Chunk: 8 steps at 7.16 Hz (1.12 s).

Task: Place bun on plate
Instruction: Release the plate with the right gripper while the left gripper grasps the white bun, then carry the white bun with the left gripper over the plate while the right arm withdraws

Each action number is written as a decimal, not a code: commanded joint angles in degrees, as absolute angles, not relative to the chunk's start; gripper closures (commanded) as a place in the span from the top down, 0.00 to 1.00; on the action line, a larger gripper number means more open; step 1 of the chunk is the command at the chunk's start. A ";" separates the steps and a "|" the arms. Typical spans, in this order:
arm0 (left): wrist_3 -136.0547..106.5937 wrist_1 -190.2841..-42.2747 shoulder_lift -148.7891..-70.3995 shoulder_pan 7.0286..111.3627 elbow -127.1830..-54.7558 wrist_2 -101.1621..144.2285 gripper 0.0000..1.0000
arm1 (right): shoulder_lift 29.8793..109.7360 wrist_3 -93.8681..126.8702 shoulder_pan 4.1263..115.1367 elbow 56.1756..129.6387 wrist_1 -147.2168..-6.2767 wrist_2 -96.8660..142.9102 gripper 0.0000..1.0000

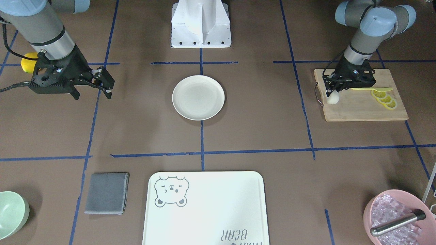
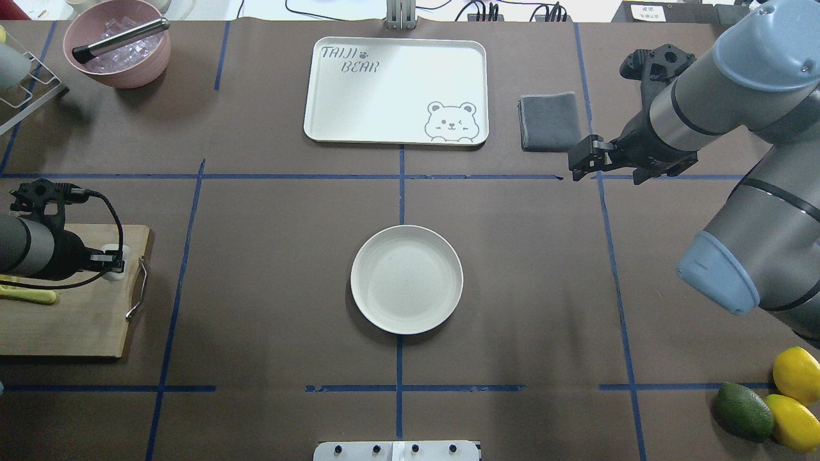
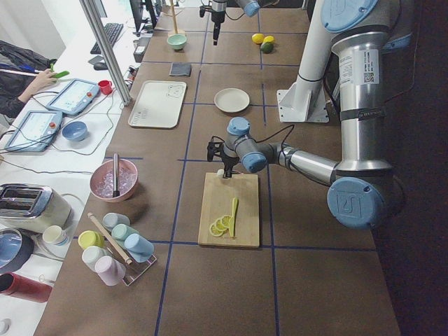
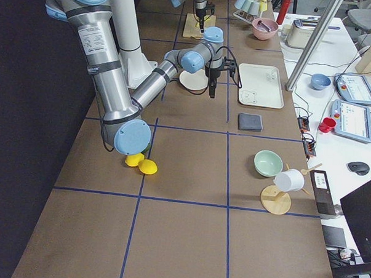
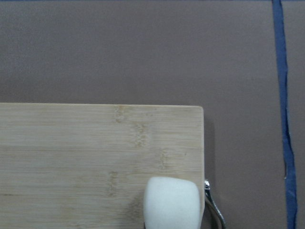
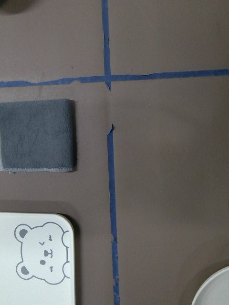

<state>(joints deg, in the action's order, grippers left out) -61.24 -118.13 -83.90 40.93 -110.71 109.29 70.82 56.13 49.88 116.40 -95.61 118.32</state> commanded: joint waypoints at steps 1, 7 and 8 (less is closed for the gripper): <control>-61.34 -95.49 -94.05 41.04 -119.68 109.42 0.29 | 72.85 53.02 51.50 116.72 -95.28 118.48 1.00; -82.24 -77.25 -132.92 24.46 -102.89 100.75 0.30 | 89.62 21.33 72.47 116.46 -95.01 128.04 1.00; -83.48 -78.21 -136.37 22.08 -98.74 99.24 0.30 | 91.30 15.09 76.77 114.63 -95.01 130.41 1.00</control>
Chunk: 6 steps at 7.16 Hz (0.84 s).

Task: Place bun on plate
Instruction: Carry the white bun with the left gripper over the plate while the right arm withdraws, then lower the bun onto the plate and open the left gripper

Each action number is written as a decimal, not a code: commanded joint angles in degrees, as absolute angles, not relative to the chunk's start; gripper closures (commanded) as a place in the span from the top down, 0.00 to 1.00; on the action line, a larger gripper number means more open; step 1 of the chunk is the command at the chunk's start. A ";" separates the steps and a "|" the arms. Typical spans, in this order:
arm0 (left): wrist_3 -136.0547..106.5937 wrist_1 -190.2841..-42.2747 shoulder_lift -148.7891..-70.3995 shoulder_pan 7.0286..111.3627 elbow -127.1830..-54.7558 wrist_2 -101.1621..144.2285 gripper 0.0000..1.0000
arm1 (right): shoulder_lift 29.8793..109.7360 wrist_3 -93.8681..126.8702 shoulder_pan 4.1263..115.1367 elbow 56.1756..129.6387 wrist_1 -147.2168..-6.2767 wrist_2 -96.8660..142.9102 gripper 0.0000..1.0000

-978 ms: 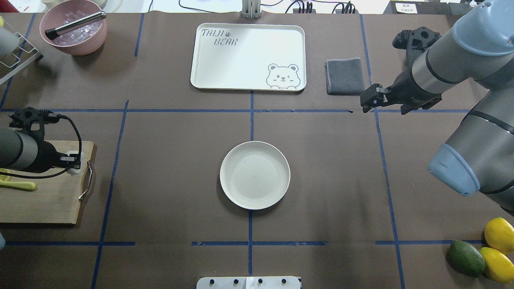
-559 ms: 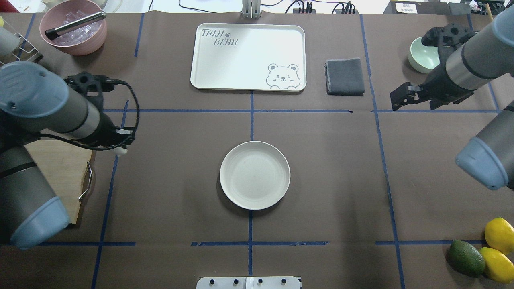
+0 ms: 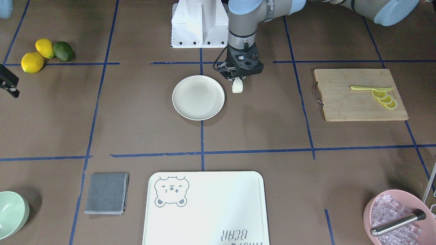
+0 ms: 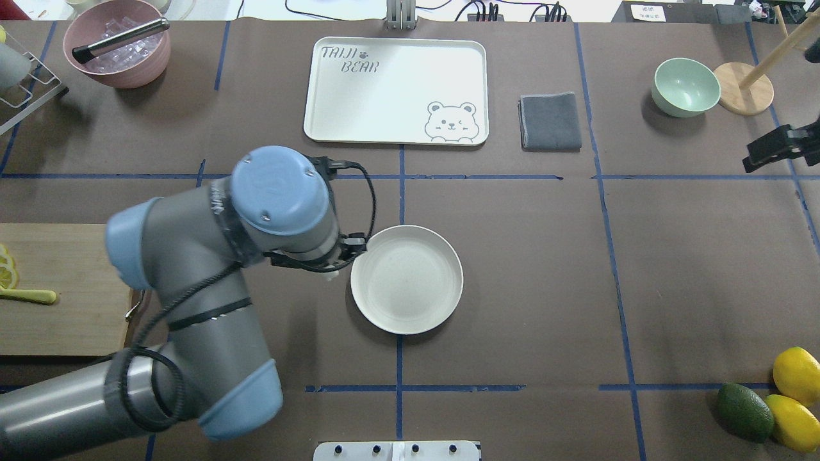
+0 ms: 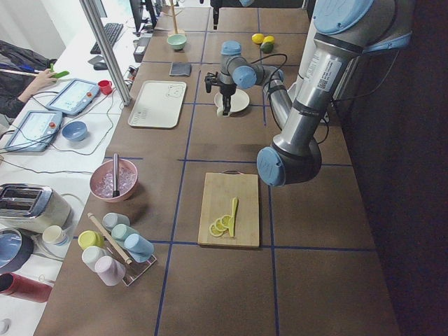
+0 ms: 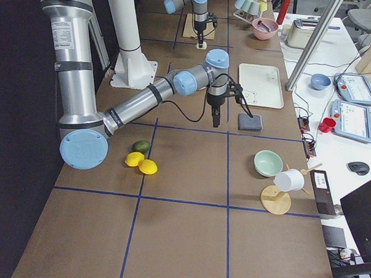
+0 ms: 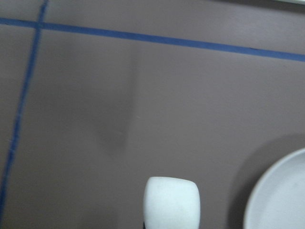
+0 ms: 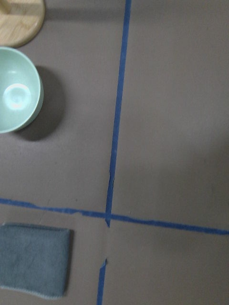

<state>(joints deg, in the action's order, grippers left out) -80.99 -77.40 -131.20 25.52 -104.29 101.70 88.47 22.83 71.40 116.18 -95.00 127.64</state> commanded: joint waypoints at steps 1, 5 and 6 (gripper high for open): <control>-83.84 -82.83 -136.84 21.54 -95.13 98.18 0.30 | 91.84 10.59 79.43 112.17 -95.01 132.00 1.00; -83.67 -90.35 -140.10 21.01 -85.08 97.82 0.35 | 91.85 3.78 84.55 108.28 -95.01 134.21 1.00; -83.24 -90.79 -140.10 21.09 -84.82 97.82 0.45 | 91.93 3.78 84.72 108.28 -95.01 134.21 1.00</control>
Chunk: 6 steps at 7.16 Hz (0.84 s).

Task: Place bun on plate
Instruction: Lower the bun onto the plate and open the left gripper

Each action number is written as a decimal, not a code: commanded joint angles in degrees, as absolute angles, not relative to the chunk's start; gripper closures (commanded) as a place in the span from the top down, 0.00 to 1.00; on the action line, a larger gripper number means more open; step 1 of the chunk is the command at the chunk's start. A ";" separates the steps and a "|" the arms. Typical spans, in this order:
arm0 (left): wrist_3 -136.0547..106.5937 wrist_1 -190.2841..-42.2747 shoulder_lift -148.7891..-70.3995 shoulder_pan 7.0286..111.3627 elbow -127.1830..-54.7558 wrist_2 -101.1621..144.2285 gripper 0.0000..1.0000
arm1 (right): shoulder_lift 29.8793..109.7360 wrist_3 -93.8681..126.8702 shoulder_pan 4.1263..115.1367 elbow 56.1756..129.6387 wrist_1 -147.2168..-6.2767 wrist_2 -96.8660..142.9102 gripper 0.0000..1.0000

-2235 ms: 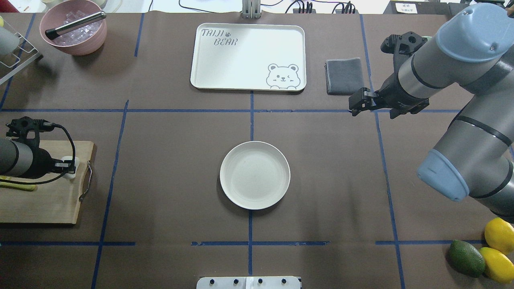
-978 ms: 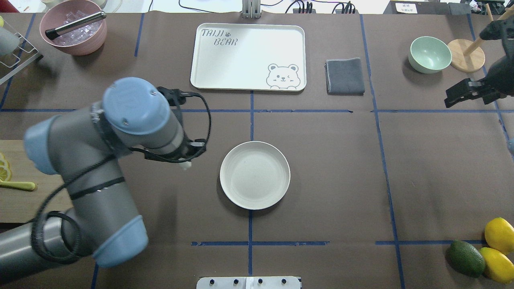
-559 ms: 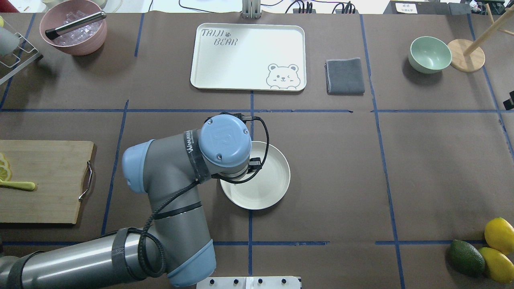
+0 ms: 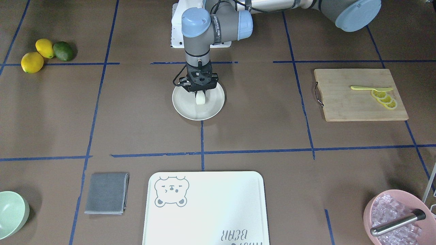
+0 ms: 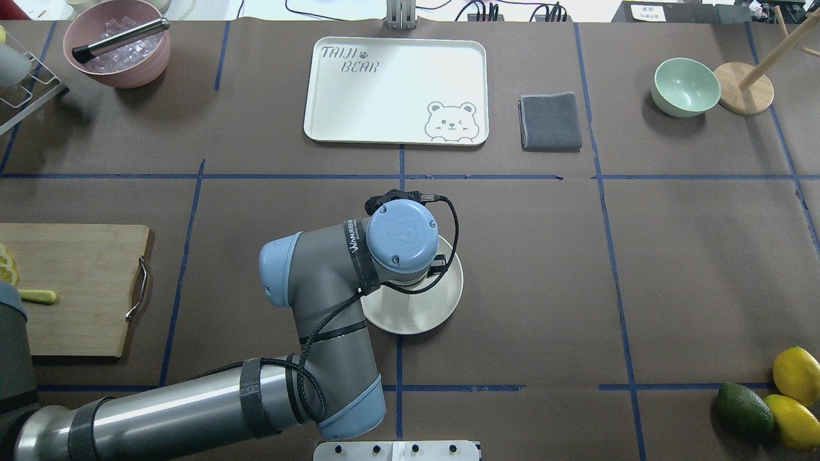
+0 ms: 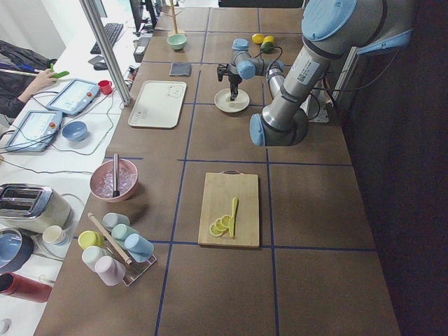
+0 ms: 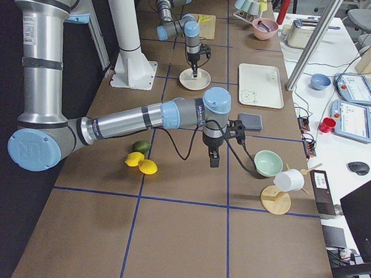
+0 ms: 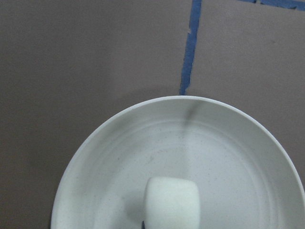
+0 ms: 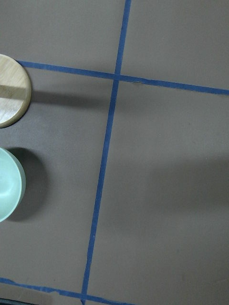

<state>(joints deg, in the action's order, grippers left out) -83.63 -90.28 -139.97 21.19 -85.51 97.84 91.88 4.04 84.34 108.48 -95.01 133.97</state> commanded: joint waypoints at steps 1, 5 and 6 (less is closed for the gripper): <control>-82.97 -90.79 -139.84 21.09 -84.81 97.82 0.65 | 91.93 3.78 84.81 108.19 -95.01 134.30 1.00; -80.16 -87.04 -138.79 23.71 -90.85 98.43 1.00 | 91.93 3.69 86.04 107.24 -95.01 135.43 1.00; -75.72 -81.10 -138.52 27.38 -95.06 100.70 1.00 | 92.02 0.56 87.52 104.70 -95.01 137.53 1.00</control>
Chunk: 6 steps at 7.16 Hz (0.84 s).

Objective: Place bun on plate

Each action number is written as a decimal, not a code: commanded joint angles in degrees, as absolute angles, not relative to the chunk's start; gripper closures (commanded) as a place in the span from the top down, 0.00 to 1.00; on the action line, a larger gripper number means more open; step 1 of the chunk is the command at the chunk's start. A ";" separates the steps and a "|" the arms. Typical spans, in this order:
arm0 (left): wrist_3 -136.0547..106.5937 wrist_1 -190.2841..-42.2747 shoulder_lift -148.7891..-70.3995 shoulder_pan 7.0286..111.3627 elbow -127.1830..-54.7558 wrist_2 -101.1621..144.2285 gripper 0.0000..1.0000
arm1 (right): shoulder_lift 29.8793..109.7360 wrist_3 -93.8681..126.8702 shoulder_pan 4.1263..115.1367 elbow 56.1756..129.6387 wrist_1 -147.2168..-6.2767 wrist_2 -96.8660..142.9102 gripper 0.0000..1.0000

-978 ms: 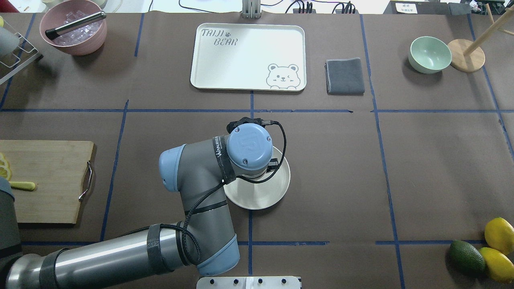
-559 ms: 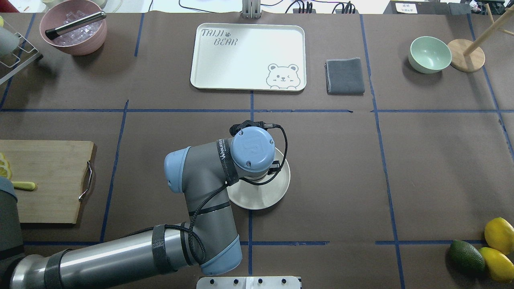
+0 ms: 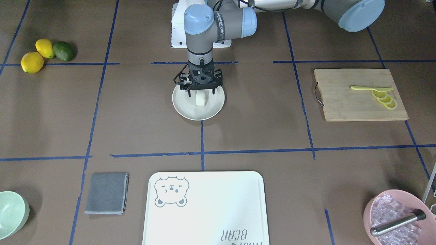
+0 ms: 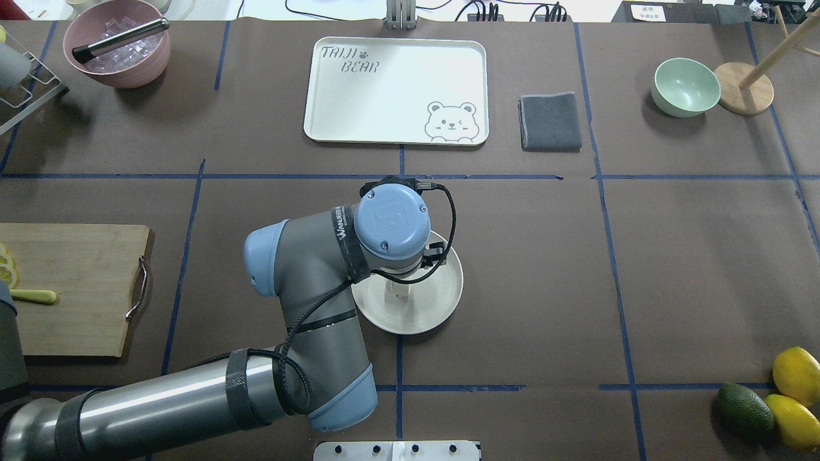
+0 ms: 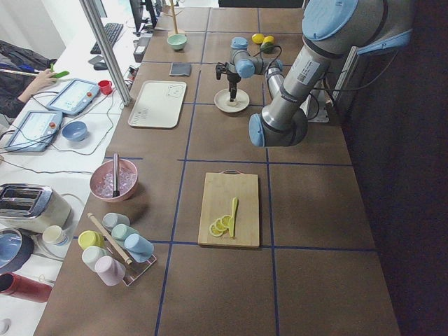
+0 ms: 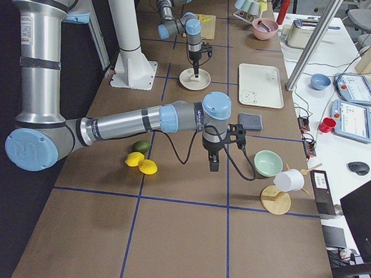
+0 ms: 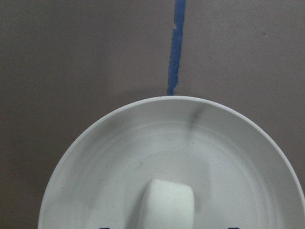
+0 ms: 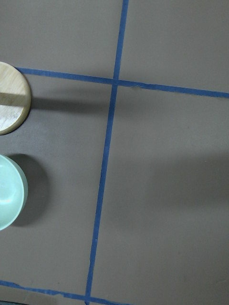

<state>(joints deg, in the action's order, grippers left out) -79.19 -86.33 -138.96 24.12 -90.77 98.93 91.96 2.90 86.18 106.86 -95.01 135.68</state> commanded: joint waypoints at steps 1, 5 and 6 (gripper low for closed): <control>-70.54 -75.99 -136.34 32.99 -99.71 107.16 1.00 | 91.67 -4.34 89.89 101.20 -95.01 138.42 1.00; -40.00 -69.47 -121.57 55.84 -106.79 121.61 1.00 | 92.98 -9.23 92.99 96.50 -94.92 139.31 1.00; -31.99 -67.17 -119.46 60.68 -106.79 123.12 1.00 | 93.16 -8.97 92.99 96.42 -94.92 139.13 1.00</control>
